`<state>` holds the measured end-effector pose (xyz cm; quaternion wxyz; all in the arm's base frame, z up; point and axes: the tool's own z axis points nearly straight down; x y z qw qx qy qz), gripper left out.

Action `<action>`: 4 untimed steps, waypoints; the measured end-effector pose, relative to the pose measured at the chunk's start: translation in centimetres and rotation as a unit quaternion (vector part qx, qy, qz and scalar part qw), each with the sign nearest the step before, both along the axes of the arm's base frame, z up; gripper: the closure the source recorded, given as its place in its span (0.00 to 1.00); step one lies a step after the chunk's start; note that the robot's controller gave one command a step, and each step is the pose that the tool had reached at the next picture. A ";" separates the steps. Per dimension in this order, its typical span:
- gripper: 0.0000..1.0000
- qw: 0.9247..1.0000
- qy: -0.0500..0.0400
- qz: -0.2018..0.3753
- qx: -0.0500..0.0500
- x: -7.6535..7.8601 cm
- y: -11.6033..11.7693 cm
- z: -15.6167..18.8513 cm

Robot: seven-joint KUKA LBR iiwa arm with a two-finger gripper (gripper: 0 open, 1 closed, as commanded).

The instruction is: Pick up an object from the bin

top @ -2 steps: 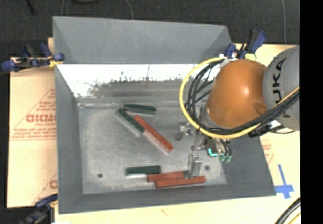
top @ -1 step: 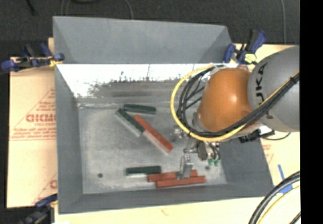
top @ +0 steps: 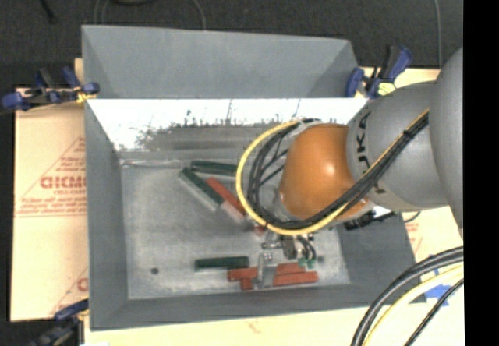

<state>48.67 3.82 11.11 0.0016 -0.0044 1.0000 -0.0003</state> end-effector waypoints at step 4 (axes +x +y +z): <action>1.00 0.997 0.000 -0.074 0.001 1.2 6.5 10.6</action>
Offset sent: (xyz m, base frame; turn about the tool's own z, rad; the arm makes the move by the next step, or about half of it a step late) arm 0.0000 0.0000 0.0000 0.0000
